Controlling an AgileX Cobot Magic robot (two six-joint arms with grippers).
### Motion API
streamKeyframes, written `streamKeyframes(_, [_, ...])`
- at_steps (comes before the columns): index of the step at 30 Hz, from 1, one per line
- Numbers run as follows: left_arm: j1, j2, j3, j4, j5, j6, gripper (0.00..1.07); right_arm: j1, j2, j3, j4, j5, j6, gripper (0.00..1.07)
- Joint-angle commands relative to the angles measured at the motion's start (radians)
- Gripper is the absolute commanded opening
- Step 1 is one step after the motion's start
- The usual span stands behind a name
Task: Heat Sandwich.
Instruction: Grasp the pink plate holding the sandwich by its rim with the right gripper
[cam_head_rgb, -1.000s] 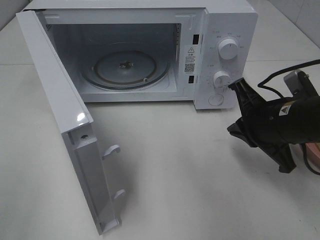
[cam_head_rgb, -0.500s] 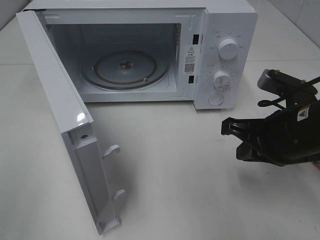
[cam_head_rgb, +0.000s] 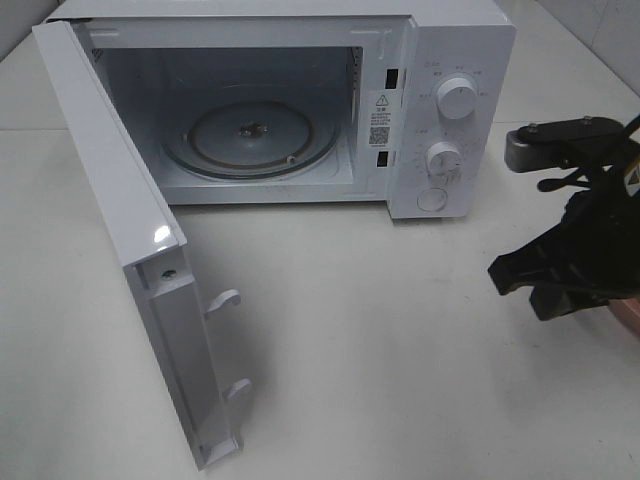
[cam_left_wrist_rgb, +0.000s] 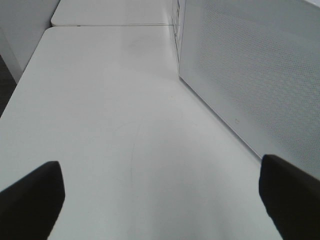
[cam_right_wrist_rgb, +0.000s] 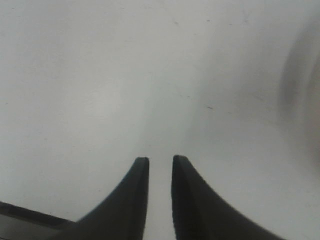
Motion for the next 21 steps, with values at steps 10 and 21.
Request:
streamKeyframes(10, [0.003,-0.028,0.003,-0.003,-0.009,-0.006,1.01,-0.211,-0.011,-0.039,-0.086,0.06,-0.11,0.86])
streamKeyframes(21, [0.003,-0.028,0.003,-0.003,-0.009,-0.006,1.01,-0.34,0.04,-0.048,-0.107,0.032,-0.119,1.02])
